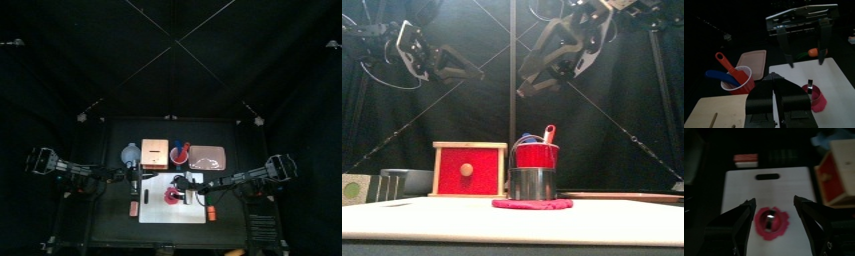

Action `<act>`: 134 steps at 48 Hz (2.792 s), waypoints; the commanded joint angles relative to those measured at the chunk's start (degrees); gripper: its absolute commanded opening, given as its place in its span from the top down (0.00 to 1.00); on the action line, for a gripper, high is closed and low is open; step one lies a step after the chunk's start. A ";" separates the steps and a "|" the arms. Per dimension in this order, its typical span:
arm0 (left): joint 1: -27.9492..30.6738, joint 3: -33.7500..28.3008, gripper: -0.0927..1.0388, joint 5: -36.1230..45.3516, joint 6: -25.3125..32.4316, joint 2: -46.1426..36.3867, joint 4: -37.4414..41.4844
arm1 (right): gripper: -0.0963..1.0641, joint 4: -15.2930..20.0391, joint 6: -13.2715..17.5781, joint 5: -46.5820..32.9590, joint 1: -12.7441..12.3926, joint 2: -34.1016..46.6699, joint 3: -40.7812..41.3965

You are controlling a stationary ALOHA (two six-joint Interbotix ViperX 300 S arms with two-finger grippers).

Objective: Get the cutter from the drawer then cut the dough then place the extra dough in the bowl
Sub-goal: Cut the dough

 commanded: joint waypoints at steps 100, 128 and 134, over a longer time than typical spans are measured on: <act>-2.81 -4.57 0.64 -29.18 -33.84 33.22 22.06 | 0.12 106.00 -87.28 -67.94 13.54 8.44 24.96; -4.13 -5.98 0.15 -12.92 -33.05 26.10 21.36 | 0.11 108.90 -87.89 -60.91 14.15 7.82 20.04; -4.13 -6.59 0.15 -12.92 -33.05 27.07 21.27 | 0.11 109.34 -88.07 -58.36 13.97 7.73 19.42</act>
